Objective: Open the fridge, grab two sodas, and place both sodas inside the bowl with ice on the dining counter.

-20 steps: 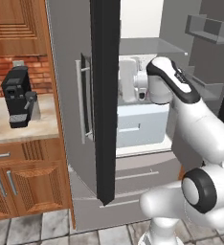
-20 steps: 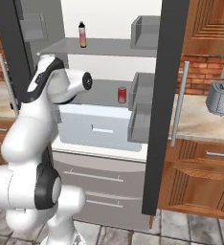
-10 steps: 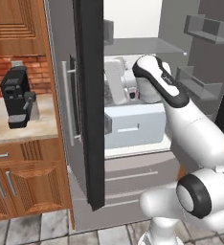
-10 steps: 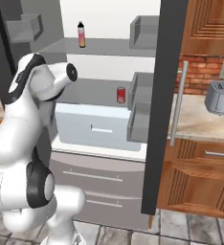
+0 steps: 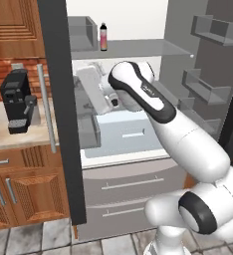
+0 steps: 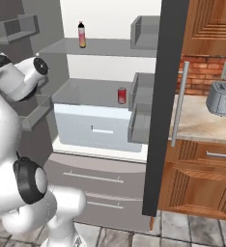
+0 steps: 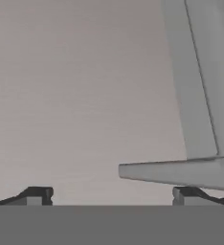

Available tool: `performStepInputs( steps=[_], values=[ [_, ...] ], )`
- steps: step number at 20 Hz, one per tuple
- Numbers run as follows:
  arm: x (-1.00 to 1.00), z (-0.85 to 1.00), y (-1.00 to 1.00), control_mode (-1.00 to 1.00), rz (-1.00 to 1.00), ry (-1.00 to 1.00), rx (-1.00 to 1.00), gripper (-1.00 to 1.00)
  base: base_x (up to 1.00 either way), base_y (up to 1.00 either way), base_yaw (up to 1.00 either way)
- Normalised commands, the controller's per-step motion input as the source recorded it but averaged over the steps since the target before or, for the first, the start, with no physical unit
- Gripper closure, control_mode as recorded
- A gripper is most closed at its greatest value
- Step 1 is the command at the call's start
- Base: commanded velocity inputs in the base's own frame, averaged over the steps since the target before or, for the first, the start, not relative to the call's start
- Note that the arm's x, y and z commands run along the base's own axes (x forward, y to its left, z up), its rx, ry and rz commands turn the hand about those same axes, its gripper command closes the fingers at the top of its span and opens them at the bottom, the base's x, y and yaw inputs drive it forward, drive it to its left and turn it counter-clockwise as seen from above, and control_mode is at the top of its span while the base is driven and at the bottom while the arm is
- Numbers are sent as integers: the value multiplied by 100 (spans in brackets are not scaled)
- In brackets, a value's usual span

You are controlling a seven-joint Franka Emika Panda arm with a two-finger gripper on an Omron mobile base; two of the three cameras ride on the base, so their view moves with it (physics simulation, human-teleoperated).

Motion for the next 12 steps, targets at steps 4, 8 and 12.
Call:
performStepInputs(
  steps=[4, 8, 12],
  values=[
    [0, -15, 85, -100, 1, 0, -4, -100, 0, 0, 0],
    [-27, -4, 33, -100, 0, -6, -3, -100, 0, 0, 0],
    [-85, 0, -27, -100, 0, -17, -6, -100, 0, 0, 0]
  ],
)
